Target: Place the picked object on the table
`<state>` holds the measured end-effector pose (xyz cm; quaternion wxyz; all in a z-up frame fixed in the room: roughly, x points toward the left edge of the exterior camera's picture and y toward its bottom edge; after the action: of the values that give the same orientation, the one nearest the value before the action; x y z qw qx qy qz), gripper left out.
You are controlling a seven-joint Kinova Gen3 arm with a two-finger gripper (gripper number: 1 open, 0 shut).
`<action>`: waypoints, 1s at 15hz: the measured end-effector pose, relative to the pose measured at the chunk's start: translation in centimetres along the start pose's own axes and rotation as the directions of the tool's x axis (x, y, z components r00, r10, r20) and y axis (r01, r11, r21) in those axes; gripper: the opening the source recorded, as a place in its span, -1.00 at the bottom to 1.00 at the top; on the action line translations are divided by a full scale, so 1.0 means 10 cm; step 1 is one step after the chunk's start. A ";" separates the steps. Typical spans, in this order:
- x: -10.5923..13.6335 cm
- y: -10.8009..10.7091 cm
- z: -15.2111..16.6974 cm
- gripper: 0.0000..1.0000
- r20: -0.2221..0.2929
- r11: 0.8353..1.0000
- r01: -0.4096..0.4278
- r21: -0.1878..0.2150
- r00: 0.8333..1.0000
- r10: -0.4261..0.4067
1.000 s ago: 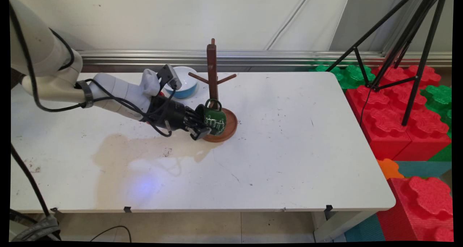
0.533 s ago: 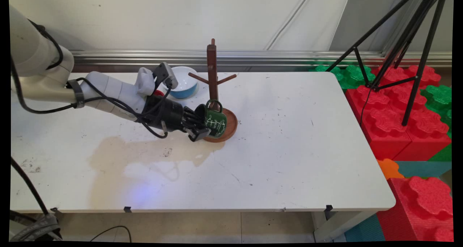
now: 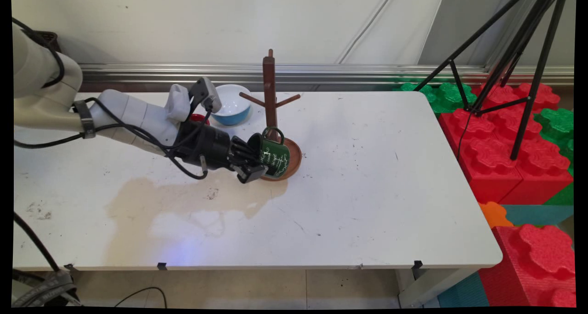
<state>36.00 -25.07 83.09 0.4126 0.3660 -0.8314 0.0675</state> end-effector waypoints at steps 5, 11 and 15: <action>0.00 0.16 -0.10 -1.00 0.008 1.000 -0.013 -0.021 1.000 0.013; -0.10 0.30 -0.33 -1.00 0.117 0.995 -0.096 -0.036 0.988 0.100; -0.16 0.21 -0.57 -1.00 0.247 0.978 -0.205 -0.027 0.947 0.205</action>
<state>38.85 -20.33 86.01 0.2960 0.2828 -0.9102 0.0632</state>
